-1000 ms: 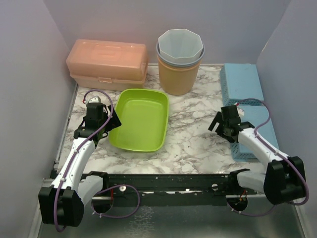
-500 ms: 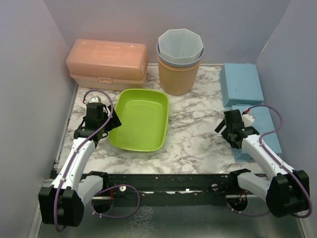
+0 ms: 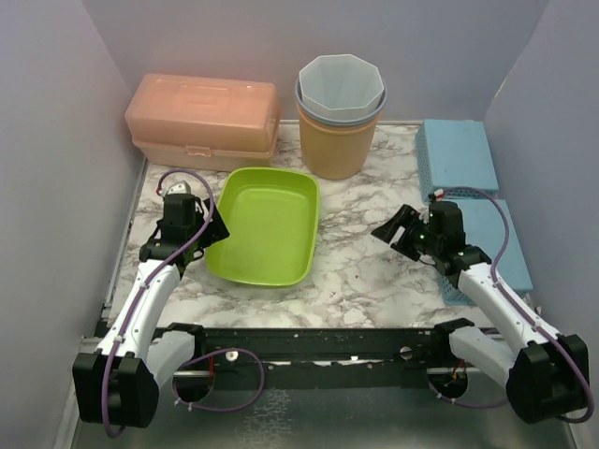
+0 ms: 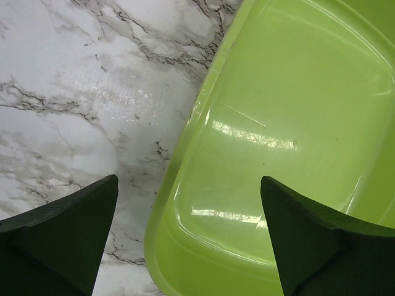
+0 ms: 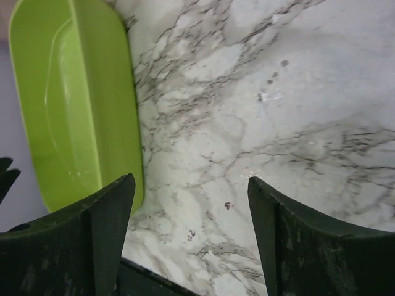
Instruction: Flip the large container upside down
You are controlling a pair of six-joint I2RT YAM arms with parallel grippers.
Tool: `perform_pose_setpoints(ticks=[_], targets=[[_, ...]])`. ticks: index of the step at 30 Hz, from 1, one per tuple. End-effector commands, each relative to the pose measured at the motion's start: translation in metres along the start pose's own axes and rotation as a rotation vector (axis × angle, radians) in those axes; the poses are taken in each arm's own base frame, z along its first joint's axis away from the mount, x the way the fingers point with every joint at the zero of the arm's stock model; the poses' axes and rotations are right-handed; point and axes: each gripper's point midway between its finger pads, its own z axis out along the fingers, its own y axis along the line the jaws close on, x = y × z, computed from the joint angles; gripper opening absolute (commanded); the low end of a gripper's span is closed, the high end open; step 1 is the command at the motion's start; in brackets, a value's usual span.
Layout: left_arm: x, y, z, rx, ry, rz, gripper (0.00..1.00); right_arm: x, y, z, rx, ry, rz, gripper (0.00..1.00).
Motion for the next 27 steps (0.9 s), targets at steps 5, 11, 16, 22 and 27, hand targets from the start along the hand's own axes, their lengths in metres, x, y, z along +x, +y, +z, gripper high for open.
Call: perform_pose_setpoints(ticks=[5, 11, 16, 22, 27], targets=[[0.005, 0.000, 0.003, 0.011, 0.014, -0.007, 0.99, 0.038, 0.076, 0.011, -0.271, 0.218, -0.108, 0.77], [0.011, -0.002, 0.006, 0.025, 0.041, -0.005, 0.99, 0.057, 0.092, 0.034, -0.239, 0.269, -0.106, 0.77], [0.021, -0.004, 0.014, 0.033, 0.091, -0.005, 0.99, 0.081, 0.132, 0.052, -0.349, 0.353, -0.105, 0.79], [0.033, -0.010, 0.020, 0.064, 0.158, -0.003, 0.97, 0.111, 0.145, 0.094, -0.356, 0.465, 0.022, 0.74], [0.038, -0.012, 0.022, 0.075, 0.182, -0.004, 0.96, 0.120, 0.152, 0.103, -0.414, 0.508, 0.074, 0.56]])
